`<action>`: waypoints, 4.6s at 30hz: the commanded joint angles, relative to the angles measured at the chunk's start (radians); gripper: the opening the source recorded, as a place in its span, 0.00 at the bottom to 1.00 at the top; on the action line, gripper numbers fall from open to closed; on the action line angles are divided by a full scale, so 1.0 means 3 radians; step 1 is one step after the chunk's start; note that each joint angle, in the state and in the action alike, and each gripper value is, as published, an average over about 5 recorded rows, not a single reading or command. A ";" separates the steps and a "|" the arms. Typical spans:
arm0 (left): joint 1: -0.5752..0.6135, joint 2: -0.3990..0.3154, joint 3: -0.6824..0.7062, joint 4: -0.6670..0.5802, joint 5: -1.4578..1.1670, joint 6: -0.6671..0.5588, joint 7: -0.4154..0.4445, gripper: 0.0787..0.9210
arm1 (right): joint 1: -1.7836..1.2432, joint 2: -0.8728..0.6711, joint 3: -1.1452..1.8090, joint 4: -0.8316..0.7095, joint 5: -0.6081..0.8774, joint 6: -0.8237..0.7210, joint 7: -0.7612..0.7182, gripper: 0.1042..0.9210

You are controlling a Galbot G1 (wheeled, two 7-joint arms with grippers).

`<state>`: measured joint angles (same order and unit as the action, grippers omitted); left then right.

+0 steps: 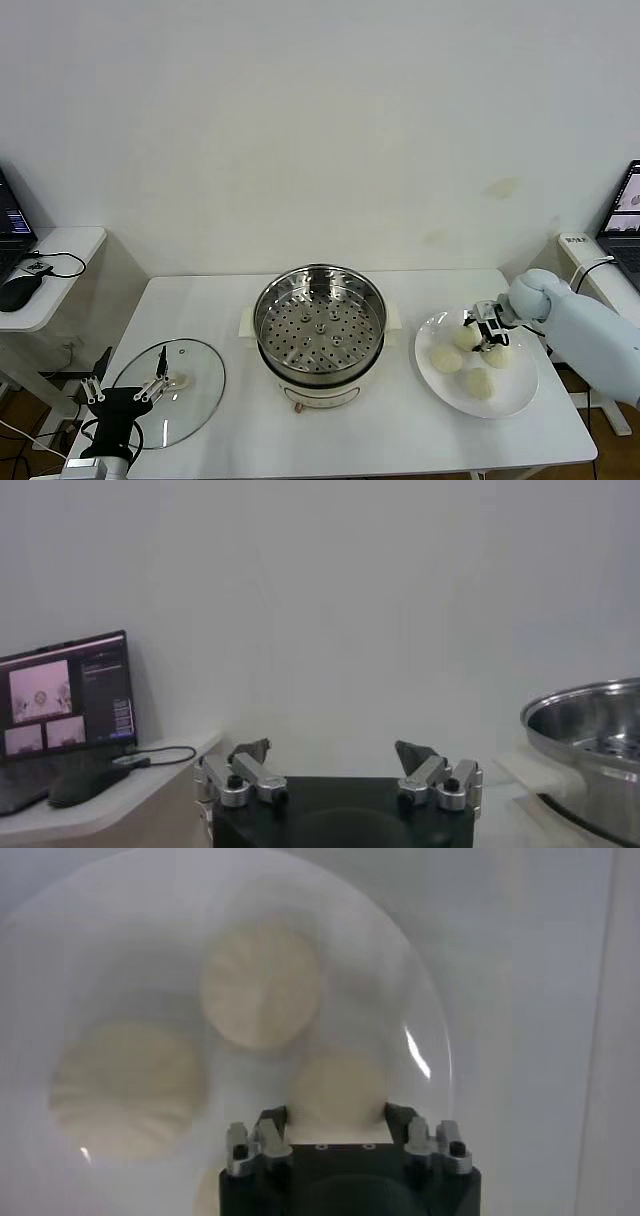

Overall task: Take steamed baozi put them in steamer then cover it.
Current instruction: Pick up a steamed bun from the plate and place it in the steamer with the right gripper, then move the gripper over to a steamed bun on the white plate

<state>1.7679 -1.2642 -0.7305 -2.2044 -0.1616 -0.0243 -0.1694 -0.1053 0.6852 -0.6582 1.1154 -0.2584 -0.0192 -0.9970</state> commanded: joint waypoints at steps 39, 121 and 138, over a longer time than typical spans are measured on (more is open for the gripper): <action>-0.0061 0.0051 -0.0094 0.0038 -0.0048 -0.0083 0.0008 0.88 | 0.2253 0.1610 -0.2090 0.0439 0.0936 0.0921 0.0522 0.60; -0.0130 0.0086 0.0012 -0.0078 0.0035 0.0101 0.0008 0.88 | 0.0407 -0.1126 -0.1001 0.1878 0.0703 -0.1032 0.0234 0.88; -0.0101 0.0055 -0.0018 -0.0038 0.0077 0.0100 0.0012 0.88 | -0.0076 -0.0512 -0.0435 0.1026 0.0487 -0.0695 0.0281 0.88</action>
<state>1.7377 -1.2484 -0.7358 -2.2153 -0.1384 0.0060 -0.1660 -0.0455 0.4894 -0.8655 1.5005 -0.0853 -0.2538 -0.9161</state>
